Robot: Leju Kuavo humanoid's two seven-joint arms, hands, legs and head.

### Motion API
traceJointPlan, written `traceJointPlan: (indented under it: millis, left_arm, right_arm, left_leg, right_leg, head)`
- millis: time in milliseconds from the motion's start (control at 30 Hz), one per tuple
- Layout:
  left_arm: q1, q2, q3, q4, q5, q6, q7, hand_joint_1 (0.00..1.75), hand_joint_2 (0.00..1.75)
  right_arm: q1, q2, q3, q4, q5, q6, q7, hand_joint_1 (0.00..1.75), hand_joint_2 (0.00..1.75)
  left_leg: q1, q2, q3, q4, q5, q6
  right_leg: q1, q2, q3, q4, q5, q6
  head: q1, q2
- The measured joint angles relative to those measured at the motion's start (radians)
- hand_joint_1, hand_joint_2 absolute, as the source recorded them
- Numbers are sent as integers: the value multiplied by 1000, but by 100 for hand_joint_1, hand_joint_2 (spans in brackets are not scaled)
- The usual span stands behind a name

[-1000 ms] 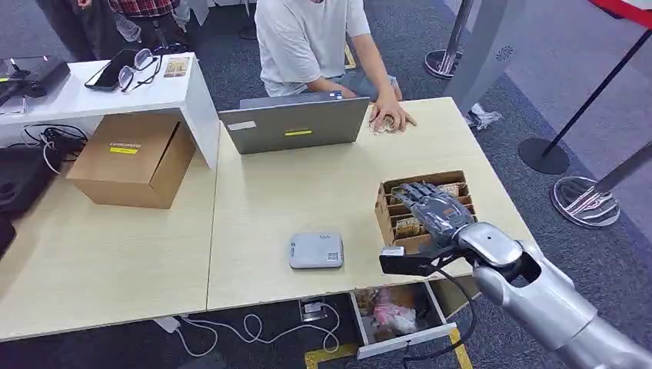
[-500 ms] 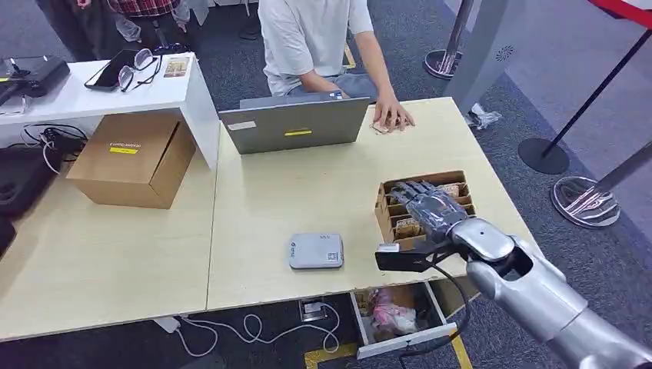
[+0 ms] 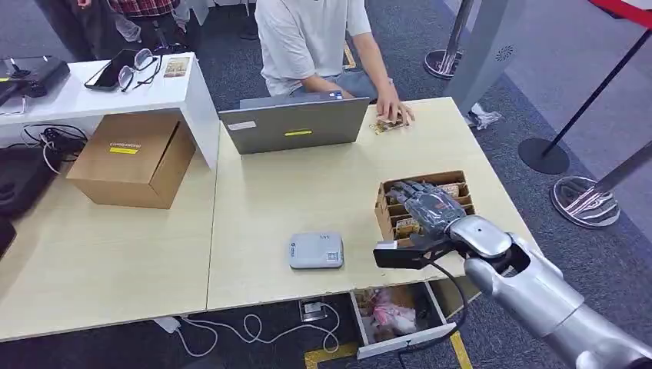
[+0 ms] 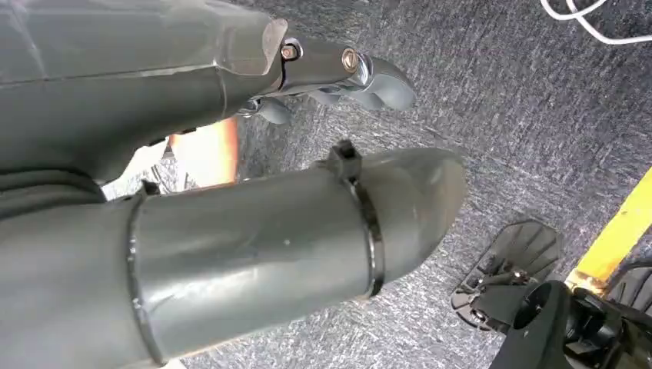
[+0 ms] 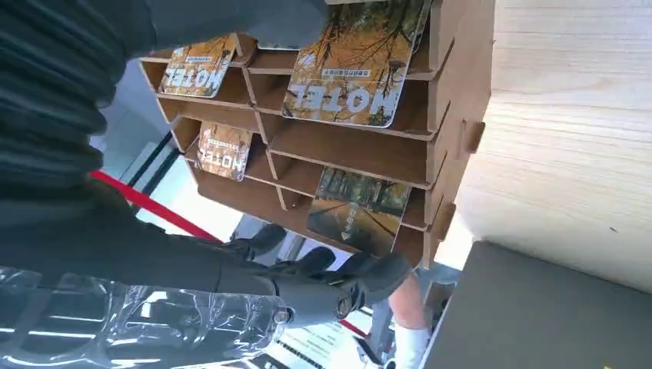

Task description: Pass the card to the sensor for recognition and then transmit it.

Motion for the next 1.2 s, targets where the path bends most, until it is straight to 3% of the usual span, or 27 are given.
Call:
traceJointPlan:
  millis: [300,533,1033,1200]
  left_arm:
    - [-4,0,0,6,1,-6,-1,0,0]
    - [-7,0,0,8,-1,-6,-1,0,0]
    - [-12,0,0,16,-10,-11,-5,0,0]
    - [-12,0,0,20,-11,-10,-7,0,0]
  right_arm:
    - [-2,2,0,3,-3,-13,0,51,175]
    - [-10,2,-4,-3,-9,-25,1,42,175]
    - [-13,-10,-41,-56,-21,-31,3,44,175]
    - [-14,-11,-47,-61,-21,-31,2,56,175]
  left_leg:
    - [0,0,0,0,0,0]
    - [0,0,0,0,0,0]
    - [0,0,1,0,0,0]
    - [0,0,1,0,0,0]
  right_leg:
    - [0,0,0,0,0,0]
    - [0,0,0,0,0,0]
    - [0,0,0,0,0,0]
    - [0,0,0,0,0,0]
  head:
    - [0,0]
    - [0,0]
    - [0,0]
    - [0,0]
